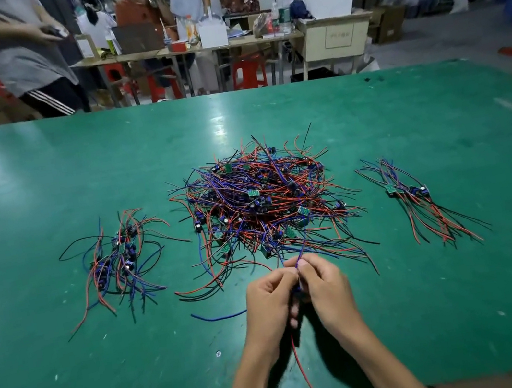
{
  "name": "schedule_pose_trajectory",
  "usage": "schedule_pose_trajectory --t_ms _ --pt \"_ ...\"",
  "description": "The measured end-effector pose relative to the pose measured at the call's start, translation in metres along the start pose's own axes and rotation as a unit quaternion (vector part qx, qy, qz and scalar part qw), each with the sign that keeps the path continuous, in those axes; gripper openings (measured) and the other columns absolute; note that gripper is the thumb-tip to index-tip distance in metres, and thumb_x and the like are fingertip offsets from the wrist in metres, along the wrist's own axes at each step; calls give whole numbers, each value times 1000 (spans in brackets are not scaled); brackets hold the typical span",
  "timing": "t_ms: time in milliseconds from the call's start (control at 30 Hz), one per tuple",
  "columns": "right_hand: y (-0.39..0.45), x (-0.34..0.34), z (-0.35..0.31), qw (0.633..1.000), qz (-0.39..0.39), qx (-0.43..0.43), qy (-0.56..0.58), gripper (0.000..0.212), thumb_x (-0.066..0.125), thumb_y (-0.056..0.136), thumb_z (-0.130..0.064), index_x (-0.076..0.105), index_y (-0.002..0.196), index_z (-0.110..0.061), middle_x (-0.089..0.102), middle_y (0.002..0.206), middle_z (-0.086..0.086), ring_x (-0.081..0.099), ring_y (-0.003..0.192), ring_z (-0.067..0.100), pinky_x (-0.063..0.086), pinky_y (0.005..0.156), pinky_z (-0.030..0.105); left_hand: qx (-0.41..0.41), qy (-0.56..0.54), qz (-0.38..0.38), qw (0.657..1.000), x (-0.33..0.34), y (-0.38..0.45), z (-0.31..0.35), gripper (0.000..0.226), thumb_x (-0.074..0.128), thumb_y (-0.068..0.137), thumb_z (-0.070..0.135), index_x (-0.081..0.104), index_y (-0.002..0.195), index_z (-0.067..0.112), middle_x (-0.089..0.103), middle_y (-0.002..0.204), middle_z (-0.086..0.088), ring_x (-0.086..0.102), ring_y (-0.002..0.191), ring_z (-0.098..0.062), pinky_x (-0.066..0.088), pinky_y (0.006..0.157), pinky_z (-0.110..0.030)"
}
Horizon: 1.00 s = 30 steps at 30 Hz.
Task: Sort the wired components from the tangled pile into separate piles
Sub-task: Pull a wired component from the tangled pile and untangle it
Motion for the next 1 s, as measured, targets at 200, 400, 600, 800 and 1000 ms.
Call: schedule_pose_trajectory --t_ms 200,400,600,800,1000 --pt "24 -5 -12 998 47 30 30 31 42 94 -32 67 76 -28 68 66 -10 51 50 7 42 51 25 29 -3 -47 998 9 -1 -1 37 53 93 -2 66 61 11 52 50 2 37 34 -1 29 36 -11" --pt "58 -28 -34 979 88 111 147 26 41 101 -17 63 88 -22 77 88 -5 56 58 11 41 50 24 -1 31 -75 997 8 5 -6 30 54 97 9 75 75 14 65 66 -6 34 39 -7 26 37 -17" --pt "29 -16 -20 987 -75 77 118 33 51 104 -44 75 100 -20 78 87 2 61 56 11 46 48 20 -58 -25 -84 995 1 5 -8 30 54 101 16 74 79 10 64 64 -2 24 37 -5 18 36 -16" --pt "19 -42 -2 996 14 45 77 22 60 102 -29 77 95 -17 79 85 5 77 71 20 56 54 23 -131 9 -172 976 -7 3 -3 29 59 101 25 72 104 0 72 89 -12 38 49 -6 32 41 -15" --pt "16 -61 16 959 55 88 265 21 63 98 -19 71 108 -3 76 82 12 76 70 22 60 61 23 -92 62 -133 985 -17 7 0 16 66 96 15 77 100 4 71 75 -8 38 44 -8 32 39 -17"
Point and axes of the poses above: each hand's wrist, its own y-axis towards the middle knuckle, its own x-axis out of the palm, z = x × y, the point moved 6 cm from there along y, towards the middle knuckle
